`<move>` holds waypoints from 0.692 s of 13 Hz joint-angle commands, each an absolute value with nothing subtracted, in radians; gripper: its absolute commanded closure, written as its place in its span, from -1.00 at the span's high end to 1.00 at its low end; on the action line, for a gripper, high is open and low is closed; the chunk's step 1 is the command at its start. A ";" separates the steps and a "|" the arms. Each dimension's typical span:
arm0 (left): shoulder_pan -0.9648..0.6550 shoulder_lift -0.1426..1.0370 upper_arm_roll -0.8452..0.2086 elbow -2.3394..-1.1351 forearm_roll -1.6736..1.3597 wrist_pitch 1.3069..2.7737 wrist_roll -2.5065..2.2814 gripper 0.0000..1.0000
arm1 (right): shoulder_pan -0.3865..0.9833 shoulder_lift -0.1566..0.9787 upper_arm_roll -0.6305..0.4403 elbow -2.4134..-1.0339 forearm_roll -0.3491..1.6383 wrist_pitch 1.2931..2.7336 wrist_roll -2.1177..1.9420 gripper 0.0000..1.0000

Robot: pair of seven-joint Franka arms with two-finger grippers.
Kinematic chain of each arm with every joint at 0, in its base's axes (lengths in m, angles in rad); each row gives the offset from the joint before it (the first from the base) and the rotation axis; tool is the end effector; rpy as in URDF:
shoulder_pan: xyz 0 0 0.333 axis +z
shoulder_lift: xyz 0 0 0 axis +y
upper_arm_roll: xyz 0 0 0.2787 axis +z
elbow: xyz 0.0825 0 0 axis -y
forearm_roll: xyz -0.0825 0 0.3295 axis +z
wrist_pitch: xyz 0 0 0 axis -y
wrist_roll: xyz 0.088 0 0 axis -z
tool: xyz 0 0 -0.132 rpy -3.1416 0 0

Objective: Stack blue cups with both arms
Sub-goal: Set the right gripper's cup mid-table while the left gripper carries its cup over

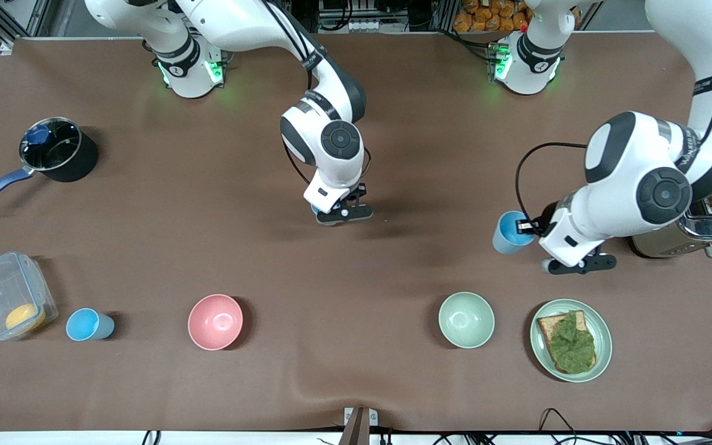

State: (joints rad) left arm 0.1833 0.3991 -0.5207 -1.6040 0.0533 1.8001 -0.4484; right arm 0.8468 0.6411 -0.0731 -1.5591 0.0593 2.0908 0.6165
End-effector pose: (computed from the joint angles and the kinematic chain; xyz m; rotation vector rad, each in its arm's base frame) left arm 0.5543 -0.1586 0.3737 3.0449 0.1744 -0.2974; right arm 0.4378 0.4404 0.2397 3.0669 0.2105 -0.1322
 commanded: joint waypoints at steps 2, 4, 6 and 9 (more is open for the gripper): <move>0.184 0.399 -0.572 -1.588 0.029 1.776 -0.531 -1.00 | 0.859 0.673 -0.083 -1.525 0.075 2.080 0.643 -1.00; 0.151 0.408 -0.578 -1.565 0.043 1.746 -0.584 -1.00 | 0.857 0.673 -0.083 -1.523 0.074 2.080 0.670 -0.20; 0.147 0.405 -0.578 -1.554 0.044 1.740 -0.586 -1.00 | 0.858 0.675 -0.084 -1.522 0.074 2.085 0.670 0.23; 0.140 0.403 -0.581 -1.548 0.031 1.738 -0.606 -1.00 | 0.854 0.672 -0.084 -1.502 0.072 2.086 0.663 0.58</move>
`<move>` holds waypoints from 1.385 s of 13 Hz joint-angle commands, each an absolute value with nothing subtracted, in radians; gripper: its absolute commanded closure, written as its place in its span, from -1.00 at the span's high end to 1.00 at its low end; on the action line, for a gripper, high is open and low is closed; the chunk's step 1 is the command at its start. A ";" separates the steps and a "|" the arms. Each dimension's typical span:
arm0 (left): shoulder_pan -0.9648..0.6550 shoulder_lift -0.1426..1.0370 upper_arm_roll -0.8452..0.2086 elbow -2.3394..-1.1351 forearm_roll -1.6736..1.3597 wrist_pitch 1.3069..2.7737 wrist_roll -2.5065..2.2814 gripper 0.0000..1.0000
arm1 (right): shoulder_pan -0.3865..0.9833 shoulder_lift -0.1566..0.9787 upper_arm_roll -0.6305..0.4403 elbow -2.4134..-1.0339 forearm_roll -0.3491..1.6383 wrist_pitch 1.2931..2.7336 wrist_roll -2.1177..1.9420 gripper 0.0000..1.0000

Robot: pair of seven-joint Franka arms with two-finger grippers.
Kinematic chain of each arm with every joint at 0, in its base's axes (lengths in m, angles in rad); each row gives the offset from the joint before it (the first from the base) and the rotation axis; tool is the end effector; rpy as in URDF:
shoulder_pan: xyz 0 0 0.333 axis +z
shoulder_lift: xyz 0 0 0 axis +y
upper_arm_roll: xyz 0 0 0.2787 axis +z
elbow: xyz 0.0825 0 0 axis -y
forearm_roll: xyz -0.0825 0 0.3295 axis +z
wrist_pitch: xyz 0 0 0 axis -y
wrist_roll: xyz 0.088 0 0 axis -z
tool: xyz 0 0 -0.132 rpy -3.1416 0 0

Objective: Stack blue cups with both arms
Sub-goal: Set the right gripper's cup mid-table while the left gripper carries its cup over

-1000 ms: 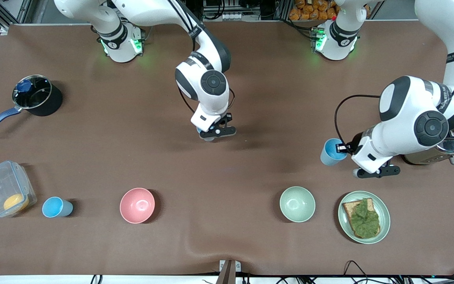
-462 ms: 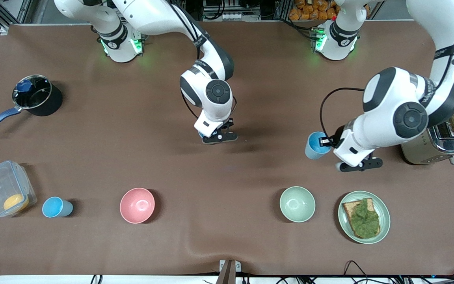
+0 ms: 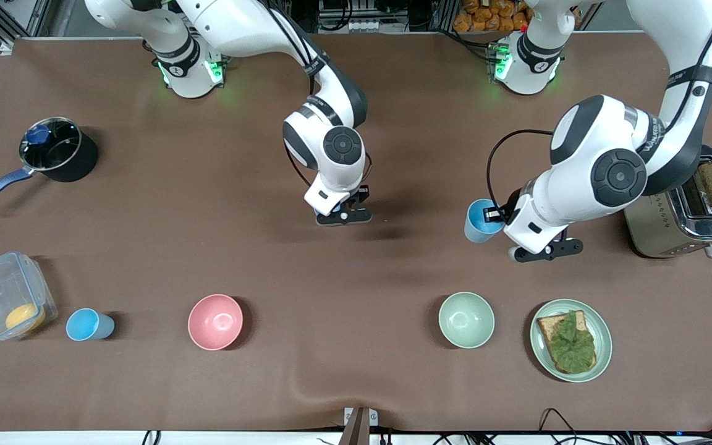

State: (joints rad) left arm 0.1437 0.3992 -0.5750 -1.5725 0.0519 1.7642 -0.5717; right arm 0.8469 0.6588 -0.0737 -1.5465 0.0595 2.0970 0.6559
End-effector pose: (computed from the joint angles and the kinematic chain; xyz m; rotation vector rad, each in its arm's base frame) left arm 0.5391 -0.2048 0.3894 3.0414 0.2248 -0.3140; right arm 0.4397 0.4421 0.2341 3.0687 0.1499 -0.1273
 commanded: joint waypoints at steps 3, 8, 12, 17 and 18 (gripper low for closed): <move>0.094 0.403 -0.591 -1.536 0.032 1.740 -0.675 -1.00 | 0.841 0.658 -0.084 -1.465 0.075 2.068 0.652 0.99; -0.017 0.403 -0.591 -1.525 0.035 1.741 -0.820 -1.00 | 0.734 0.569 -0.084 -1.465 0.098 1.926 0.490 1.00; -0.103 0.411 -0.591 -1.514 0.035 1.770 -0.928 -1.00 | 0.637 0.520 -0.087 -1.466 0.107 1.832 0.440 1.00; -0.219 0.463 -0.588 -1.505 0.038 1.914 -1.124 -1.00 | 0.490 0.476 -0.087 -1.477 0.106 1.787 0.355 1.00; -0.238 0.475 -0.584 -1.505 0.040 1.939 -1.147 -1.00 | 0.462 0.468 -0.089 -1.479 0.106 1.772 0.339 1.00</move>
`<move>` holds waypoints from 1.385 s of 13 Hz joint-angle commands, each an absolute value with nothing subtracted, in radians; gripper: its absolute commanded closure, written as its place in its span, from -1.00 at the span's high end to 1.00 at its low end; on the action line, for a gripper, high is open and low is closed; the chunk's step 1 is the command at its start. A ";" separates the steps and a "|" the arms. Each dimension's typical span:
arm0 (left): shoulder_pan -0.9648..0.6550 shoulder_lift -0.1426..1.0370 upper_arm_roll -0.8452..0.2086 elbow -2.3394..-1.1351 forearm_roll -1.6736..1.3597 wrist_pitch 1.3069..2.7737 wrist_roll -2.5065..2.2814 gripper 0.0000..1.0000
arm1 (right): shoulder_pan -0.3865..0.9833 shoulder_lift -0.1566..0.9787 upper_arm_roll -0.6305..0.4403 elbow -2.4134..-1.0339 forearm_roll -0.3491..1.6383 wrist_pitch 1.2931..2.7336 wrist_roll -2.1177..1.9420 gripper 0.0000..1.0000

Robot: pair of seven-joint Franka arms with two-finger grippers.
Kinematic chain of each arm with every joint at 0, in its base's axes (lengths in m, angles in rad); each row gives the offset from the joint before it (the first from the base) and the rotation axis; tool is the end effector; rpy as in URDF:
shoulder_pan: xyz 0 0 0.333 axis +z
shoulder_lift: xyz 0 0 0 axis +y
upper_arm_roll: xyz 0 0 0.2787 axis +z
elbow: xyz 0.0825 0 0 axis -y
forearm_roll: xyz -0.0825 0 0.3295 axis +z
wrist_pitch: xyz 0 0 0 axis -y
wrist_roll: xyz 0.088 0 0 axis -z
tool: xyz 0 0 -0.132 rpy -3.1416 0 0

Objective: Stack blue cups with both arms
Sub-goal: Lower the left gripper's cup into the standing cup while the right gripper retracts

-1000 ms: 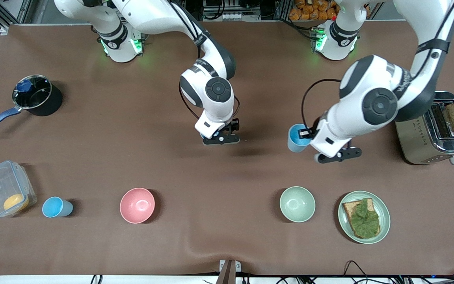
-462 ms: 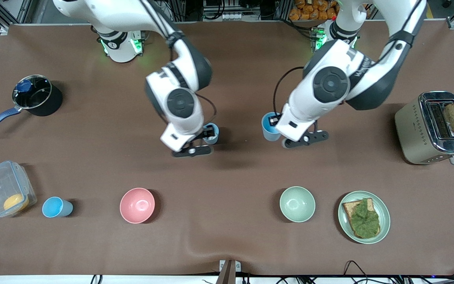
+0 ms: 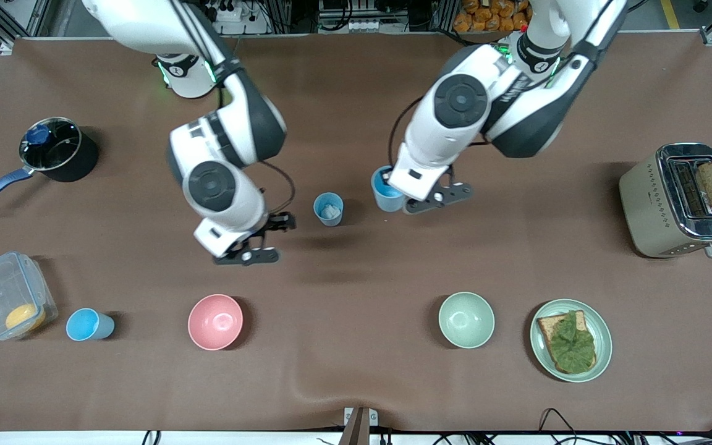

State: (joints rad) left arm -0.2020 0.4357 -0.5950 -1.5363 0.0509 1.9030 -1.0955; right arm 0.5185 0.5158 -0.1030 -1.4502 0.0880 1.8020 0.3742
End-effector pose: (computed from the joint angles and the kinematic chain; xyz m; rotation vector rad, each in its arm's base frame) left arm 0.4549 -0.3971 0.3984 2.9774 0.4903 -0.2296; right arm 0.5511 0.2629 0.3407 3.0991 0.0363 -0.2501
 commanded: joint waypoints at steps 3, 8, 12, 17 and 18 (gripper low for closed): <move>-0.294 0.514 -0.581 -1.503 0.041 2.037 -1.250 -1.00 | 0.385 0.448 -0.089 -1.479 0.104 1.741 0.287 1.00; -0.402 0.593 -0.551 -1.503 0.152 2.128 -1.400 -1.00 | 0.266 0.329 -0.089 -1.586 0.091 1.739 0.184 1.00; -0.423 0.623 -0.543 -1.503 0.172 2.147 -1.408 -1.00 | 0.161 0.243 -0.087 -1.657 0.091 1.743 0.176 1.00; -0.440 0.669 -0.543 -1.502 0.178 2.200 -1.408 -1.00 | 0.106 0.198 -0.087 -1.677 0.089 1.733 0.172 1.00; -0.440 0.673 -0.543 -1.502 0.178 2.210 -1.410 -1.00 | 0.101 0.189 -0.087 -1.677 0.089 1.733 0.172 1.00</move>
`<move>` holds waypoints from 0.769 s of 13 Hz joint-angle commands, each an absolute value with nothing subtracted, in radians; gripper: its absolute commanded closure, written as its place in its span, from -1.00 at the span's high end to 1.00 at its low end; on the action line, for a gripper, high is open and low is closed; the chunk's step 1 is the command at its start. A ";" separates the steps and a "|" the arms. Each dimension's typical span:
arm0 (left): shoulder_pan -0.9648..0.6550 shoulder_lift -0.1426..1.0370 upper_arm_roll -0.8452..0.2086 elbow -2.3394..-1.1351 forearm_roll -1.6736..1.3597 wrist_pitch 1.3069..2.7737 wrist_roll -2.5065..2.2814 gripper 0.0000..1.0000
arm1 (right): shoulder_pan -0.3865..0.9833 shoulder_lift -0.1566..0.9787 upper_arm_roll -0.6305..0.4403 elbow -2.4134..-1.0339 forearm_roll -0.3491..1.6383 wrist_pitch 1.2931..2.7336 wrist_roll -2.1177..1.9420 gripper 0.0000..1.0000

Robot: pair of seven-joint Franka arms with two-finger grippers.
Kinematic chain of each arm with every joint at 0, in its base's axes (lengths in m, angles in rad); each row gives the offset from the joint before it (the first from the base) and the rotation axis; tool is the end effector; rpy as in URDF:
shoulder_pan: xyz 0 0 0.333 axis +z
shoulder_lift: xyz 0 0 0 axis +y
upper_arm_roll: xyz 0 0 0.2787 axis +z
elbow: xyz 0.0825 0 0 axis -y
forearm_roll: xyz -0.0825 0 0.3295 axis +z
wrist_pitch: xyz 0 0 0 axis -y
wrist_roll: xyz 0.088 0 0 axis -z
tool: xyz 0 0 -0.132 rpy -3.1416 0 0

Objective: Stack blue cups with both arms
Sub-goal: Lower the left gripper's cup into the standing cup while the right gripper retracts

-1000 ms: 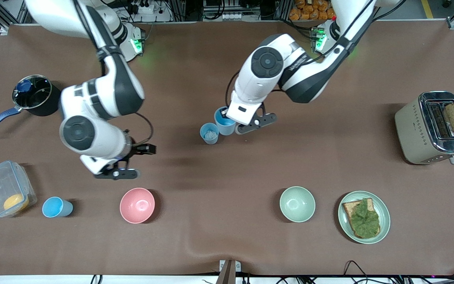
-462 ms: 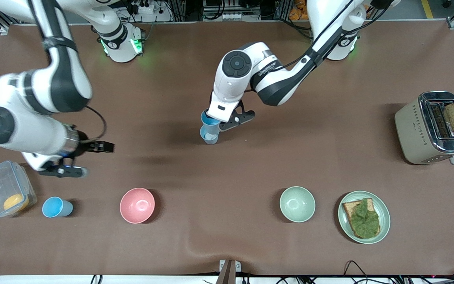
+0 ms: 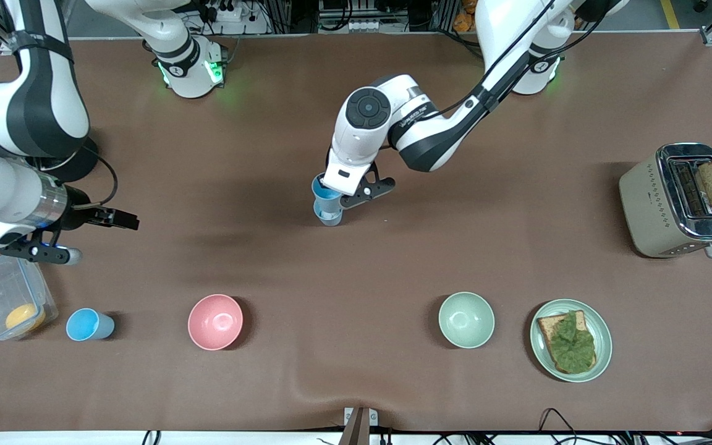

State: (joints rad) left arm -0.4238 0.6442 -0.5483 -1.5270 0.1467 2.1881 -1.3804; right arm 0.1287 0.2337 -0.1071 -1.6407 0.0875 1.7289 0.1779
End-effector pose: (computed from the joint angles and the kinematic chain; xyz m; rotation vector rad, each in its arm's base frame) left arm 0.4122 -0.4976 0.3048 2.8888 0.6429 -0.1963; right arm 0.5514 0.0259 0.4227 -3.0755 0.2701 0.2308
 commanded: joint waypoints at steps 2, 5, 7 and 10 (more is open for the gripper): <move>-0.442 0.690 -0.543 -1.497 0.178 2.215 -1.411 -1.00 | 0.075 0.155 -0.087 -1.677 0.089 1.733 0.126 1.00; -0.443 0.707 -0.543 -1.497 0.176 2.217 -1.414 -1.00 | 0.022 0.098 -0.087 -1.678 0.055 1.732 -0.146 1.00; -0.443 0.718 -0.531 -1.496 0.167 2.218 -1.414 -0.27 | 0.009 0.059 -0.094 -1.675 0.049 1.692 -0.166 1.00; -0.439 0.718 -0.529 -1.496 0.164 2.218 -1.413 1.00 | -0.002 0.008 -0.094 -1.663 0.020 1.625 -0.126 1.00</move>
State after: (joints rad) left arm -0.4293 0.7090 -0.5355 -1.5193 0.1467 2.2150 -1.3809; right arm 0.0115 0.0609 -0.1089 -1.6419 0.0519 1.6625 -0.1485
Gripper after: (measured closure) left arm 0.581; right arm 0.000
